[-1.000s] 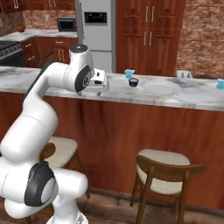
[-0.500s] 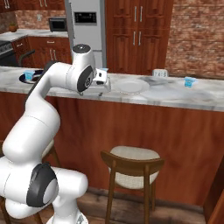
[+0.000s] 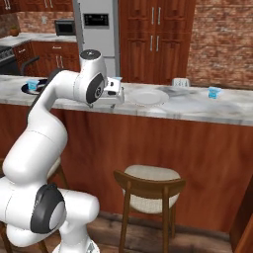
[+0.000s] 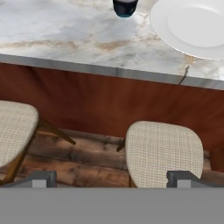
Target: Place two yogurt containers on each plate.
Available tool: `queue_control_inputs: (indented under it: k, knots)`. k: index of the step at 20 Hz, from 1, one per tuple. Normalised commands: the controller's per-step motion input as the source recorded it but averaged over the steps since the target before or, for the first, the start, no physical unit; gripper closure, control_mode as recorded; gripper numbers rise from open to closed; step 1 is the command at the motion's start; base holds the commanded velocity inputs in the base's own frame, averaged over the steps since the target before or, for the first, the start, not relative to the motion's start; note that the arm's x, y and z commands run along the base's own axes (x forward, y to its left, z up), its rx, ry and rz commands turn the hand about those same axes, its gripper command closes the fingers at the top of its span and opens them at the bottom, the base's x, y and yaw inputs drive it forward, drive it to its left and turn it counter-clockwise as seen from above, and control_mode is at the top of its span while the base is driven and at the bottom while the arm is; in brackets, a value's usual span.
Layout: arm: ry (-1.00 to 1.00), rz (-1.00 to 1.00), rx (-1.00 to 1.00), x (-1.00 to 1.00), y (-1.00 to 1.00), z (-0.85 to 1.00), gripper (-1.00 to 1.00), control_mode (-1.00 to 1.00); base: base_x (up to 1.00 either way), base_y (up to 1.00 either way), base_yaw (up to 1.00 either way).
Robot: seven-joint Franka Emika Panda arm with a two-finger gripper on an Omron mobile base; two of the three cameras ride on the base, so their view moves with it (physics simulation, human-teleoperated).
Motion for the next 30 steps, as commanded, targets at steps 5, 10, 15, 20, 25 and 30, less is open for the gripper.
queue_control_inputs:
  k: [5,10,15,20,25,30]
  knots:
    - [0.00,0.00,0.00,0.00,0.00,0.00,-1.00,1.00,0.68,-0.19,0.00]
    - [0.00,0.00,0.00,0.00,0.00,0.00,-1.00,1.00,0.83,-0.18,0.05]
    - [0.00,0.00,0.00,0.00,0.00,0.00,-1.00,1.00,0.86,-0.22,0.08]
    - [0.00,0.01,0.00,0.12,-0.02,0.00,-1.00,-1.00,0.41,-0.11,0.04]
    - [0.00,0.02,0.06,0.87,-0.21,0.00,-1.00,-1.00,0.00,0.00,0.00]
    - [0.00,0.00,0.03,1.00,-0.03,0.00,-1.00,-1.00,0.00,0.00,0.00]
